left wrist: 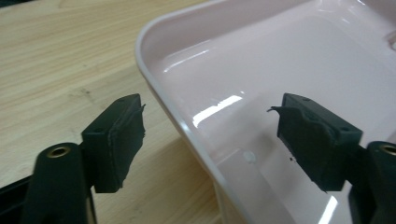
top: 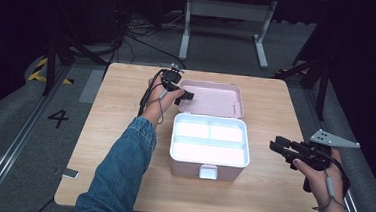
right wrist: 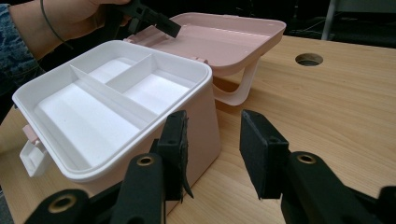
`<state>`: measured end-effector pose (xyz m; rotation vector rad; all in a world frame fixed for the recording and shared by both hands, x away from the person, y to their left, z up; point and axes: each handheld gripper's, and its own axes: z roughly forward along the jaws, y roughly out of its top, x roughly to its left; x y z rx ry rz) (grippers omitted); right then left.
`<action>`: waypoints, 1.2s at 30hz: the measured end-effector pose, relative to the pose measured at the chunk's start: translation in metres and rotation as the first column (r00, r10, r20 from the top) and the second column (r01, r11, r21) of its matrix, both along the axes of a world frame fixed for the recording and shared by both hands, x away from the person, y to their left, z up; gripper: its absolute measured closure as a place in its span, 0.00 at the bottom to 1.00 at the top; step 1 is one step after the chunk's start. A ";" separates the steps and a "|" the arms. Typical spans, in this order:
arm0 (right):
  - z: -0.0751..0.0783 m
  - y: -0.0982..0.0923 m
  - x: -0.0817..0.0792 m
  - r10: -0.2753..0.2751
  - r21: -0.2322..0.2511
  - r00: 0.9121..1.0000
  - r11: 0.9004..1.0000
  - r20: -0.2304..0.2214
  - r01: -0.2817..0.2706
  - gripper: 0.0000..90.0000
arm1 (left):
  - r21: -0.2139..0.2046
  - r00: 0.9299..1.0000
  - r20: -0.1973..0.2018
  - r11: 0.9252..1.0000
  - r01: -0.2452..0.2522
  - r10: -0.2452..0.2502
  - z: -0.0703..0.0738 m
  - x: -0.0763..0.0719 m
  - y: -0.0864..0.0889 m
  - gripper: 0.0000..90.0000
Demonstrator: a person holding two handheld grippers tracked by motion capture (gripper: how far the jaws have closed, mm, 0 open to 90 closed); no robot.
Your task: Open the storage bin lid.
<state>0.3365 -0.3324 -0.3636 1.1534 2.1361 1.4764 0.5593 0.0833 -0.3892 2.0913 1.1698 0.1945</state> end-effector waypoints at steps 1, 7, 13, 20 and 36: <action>0.000 0.000 0.000 0.000 0.000 1.000 1.000 0.000 0.000 0.70 | 0.000 1.000 0.000 1.000 0.000 0.000 0.000 0.000 0.000 0.26; 0.000 -0.001 0.000 -0.001 0.001 1.000 1.000 -0.001 0.001 0.69 | 0.006 0.997 0.084 1.000 -0.002 0.002 0.011 -0.006 0.002 0.24; -0.001 0.000 0.002 0.000 -0.001 1.000 1.000 0.001 0.000 0.67 | -0.018 0.986 0.157 0.999 0.051 -0.048 0.028 -0.020 -0.003 0.24; -0.001 0.002 0.003 0.001 -0.001 1.000 1.000 0.000 -0.001 0.66 | -0.054 0.968 0.224 0.990 0.133 -0.117 0.055 -0.045 -0.008 0.25; 0.004 0.002 0.031 0.008 -0.018 1.000 1.000 -0.003 -0.008 0.65 | -0.074 0.915 0.355 0.970 0.233 -0.192 0.116 -0.128 0.043 0.25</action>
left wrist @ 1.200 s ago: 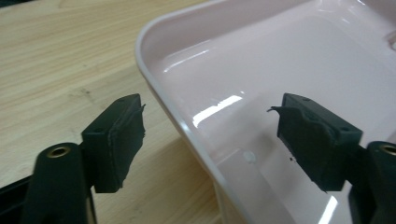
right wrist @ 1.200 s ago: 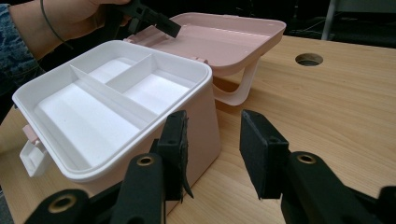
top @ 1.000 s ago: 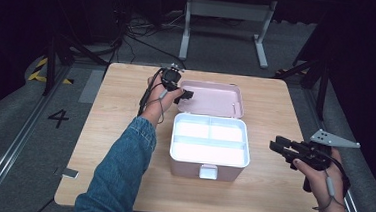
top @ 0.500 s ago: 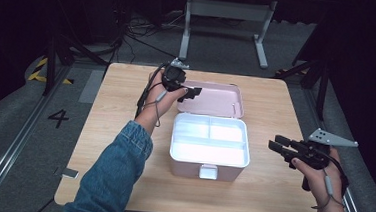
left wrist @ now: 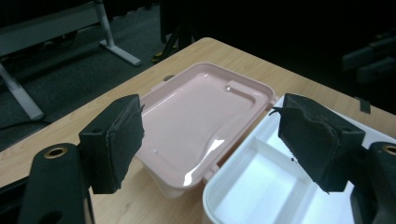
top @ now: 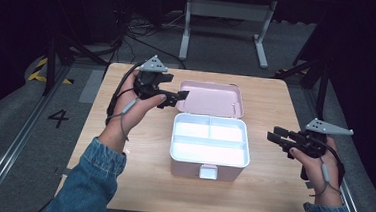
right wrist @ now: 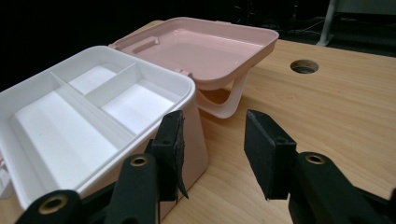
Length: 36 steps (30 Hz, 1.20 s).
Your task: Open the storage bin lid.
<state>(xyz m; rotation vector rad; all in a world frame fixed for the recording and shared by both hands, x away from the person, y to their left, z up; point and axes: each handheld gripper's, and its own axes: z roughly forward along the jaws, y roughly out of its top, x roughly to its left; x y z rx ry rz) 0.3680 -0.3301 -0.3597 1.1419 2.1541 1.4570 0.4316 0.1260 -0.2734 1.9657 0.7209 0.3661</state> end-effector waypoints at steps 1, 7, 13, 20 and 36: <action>0.001 0.000 0.003 -0.001 -0.006 1.000 1.000 0.005 0.001 0.65 | 0.006 1.000 0.006 1.000 0.001 -0.001 0.001 -0.006 0.004 0.25; 0.004 -0.001 0.014 -0.001 -0.013 1.000 1.000 0.005 0.001 0.64 | 0.028 0.999 0.033 1.000 -0.012 0.011 0.002 -0.036 0.028 0.25; 0.006 -0.004 0.022 0.004 -0.005 1.000 1.000 -0.007 -0.004 0.63 | 0.066 0.997 0.055 0.997 -0.051 0.047 -0.009 -0.060 0.057 0.26; 0.001 -0.008 0.023 0.020 -0.046 0.999 0.999 -0.047 -0.022 0.60 | 0.056 0.996 0.026 0.995 -0.087 0.086 -0.029 -0.068 0.086 0.26; -0.019 -0.018 0.028 -0.038 -0.087 0.995 0.996 -0.093 0.030 0.59 | 0.263 0.951 -0.047 0.922 -0.284 0.306 -0.083 -0.070 0.132 0.27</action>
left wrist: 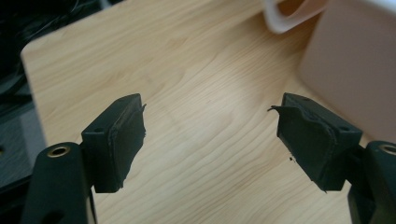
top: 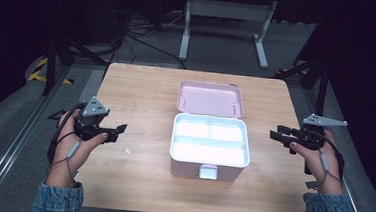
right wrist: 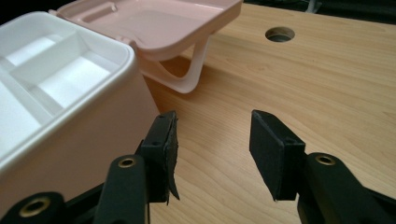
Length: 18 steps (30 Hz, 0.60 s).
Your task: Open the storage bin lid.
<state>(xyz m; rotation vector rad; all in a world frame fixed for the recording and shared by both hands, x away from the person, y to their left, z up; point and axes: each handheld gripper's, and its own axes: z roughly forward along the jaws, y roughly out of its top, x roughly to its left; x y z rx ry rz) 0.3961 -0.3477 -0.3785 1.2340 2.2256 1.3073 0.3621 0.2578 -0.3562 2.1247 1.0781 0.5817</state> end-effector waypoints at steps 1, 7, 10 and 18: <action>-0.003 -0.001 0.001 -0.003 -0.014 1.000 1.000 -0.004 0.003 0.58 | -0.005 1.000 -0.024 1.000 -0.017 0.017 -0.009 0.002 0.007 0.27; -0.009 -0.007 0.004 -0.023 -0.016 1.000 1.000 -0.017 0.023 0.57 | -0.005 0.994 -0.083 0.998 -0.067 0.066 -0.029 0.008 0.016 0.27; -0.015 -0.012 0.007 -0.042 -0.034 0.999 0.999 -0.023 0.042 0.56 | 0.035 0.987 -0.122 0.994 -0.099 0.103 -0.041 0.013 0.019 0.27; -0.027 -0.019 0.013 -0.071 -0.067 0.996 0.995 -0.046 0.068 0.54 | 0.032 0.971 -0.200 0.992 -0.126 0.130 -0.062 0.020 0.022 0.27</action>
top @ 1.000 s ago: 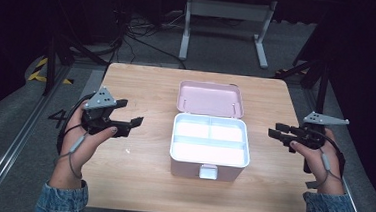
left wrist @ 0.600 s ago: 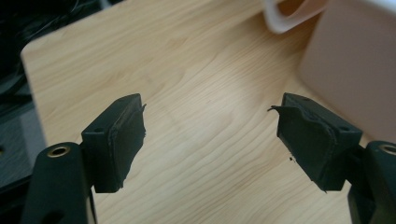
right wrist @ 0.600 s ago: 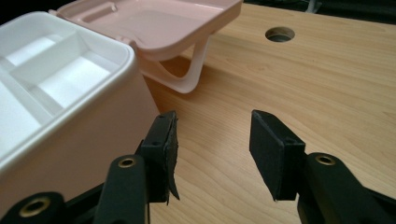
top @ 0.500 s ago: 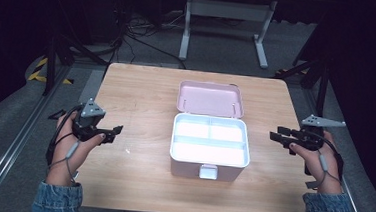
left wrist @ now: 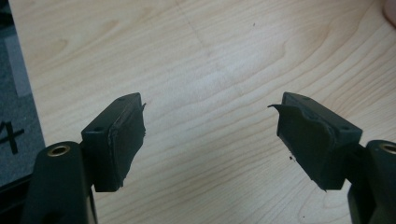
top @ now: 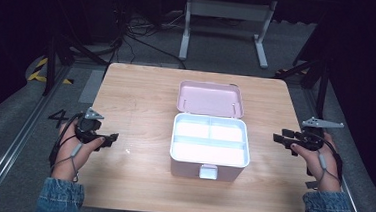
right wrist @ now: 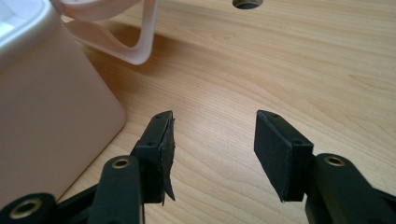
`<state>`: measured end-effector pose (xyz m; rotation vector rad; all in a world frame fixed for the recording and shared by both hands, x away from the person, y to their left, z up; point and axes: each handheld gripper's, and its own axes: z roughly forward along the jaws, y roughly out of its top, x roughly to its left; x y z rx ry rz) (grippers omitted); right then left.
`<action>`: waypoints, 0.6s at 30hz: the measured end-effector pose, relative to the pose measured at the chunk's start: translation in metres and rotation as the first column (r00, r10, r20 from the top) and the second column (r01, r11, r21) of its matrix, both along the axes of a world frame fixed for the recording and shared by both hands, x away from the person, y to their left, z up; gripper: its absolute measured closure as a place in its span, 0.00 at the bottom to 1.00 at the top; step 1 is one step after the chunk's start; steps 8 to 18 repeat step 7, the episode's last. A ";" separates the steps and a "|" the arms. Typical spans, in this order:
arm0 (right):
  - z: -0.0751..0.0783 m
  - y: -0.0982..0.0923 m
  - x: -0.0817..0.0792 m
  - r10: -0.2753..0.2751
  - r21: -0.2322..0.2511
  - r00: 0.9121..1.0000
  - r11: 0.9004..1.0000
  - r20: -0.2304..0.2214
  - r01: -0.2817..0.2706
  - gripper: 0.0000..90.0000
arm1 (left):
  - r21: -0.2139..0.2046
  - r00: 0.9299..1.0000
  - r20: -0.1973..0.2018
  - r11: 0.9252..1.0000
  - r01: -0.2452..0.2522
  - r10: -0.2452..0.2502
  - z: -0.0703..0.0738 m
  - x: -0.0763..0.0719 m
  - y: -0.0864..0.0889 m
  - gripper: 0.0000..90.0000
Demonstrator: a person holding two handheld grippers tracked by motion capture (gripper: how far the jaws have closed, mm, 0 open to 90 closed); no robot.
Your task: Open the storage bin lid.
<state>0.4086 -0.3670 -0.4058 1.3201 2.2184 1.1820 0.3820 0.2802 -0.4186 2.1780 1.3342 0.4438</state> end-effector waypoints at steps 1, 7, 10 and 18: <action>-0.001 -0.001 0.000 -0.006 0.000 1.000 1.000 -0.005 0.006 0.54 | 0.026 1.000 -0.020 1.000 -0.011 0.012 -0.002 0.001 -0.001 0.27; -0.005 -0.003 0.002 -0.025 -0.002 0.999 1.000 -0.019 0.025 0.53 | 0.039 0.996 -0.085 0.999 -0.011 0.014 -0.009 0.002 -0.006 0.28; -0.005 -0.003 0.002 -0.025 -0.002 0.999 1.000 -0.019 0.025 0.53 | 0.039 0.996 -0.085 0.999 -0.011 0.014 -0.009 0.002 -0.006 0.28; -0.005 -0.003 0.002 -0.025 -0.002 0.999 1.000 -0.019 0.025 0.53 | 0.039 0.996 -0.085 0.999 -0.011 0.014 -0.009 0.002 -0.006 0.28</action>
